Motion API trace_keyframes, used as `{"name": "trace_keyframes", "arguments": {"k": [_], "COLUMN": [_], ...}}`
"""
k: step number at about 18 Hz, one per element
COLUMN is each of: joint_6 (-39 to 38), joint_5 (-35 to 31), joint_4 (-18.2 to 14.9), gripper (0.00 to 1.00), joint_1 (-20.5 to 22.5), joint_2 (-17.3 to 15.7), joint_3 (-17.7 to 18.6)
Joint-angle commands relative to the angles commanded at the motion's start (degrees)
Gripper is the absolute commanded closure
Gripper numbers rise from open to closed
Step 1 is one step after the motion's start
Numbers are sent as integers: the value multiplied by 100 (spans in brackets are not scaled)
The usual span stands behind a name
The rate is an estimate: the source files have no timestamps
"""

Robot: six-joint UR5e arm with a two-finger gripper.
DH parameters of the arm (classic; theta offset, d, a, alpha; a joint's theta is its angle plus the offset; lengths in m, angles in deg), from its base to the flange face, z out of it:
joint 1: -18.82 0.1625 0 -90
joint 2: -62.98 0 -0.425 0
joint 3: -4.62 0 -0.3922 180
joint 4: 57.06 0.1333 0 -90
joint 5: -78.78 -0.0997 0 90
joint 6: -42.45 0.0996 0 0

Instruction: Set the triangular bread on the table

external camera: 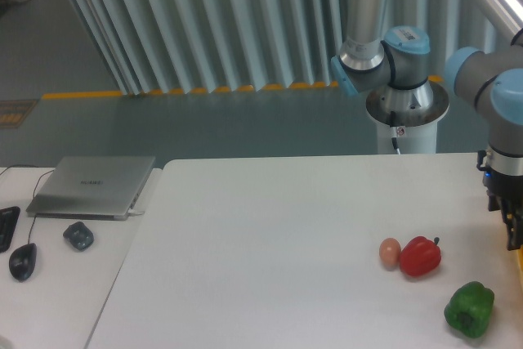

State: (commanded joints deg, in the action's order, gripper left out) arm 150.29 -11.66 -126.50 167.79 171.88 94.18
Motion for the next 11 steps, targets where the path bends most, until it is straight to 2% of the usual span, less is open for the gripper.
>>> {"name": "trace_keyframes", "arguments": {"k": [5, 11], "joint_6": [-35, -183], "joint_5": [237, 220], "joint_4": [9, 412], "gripper": [0, 0], "joint_1": [526, 730], "joint_2": [44, 421], "joint_3": [-149, -228]}}
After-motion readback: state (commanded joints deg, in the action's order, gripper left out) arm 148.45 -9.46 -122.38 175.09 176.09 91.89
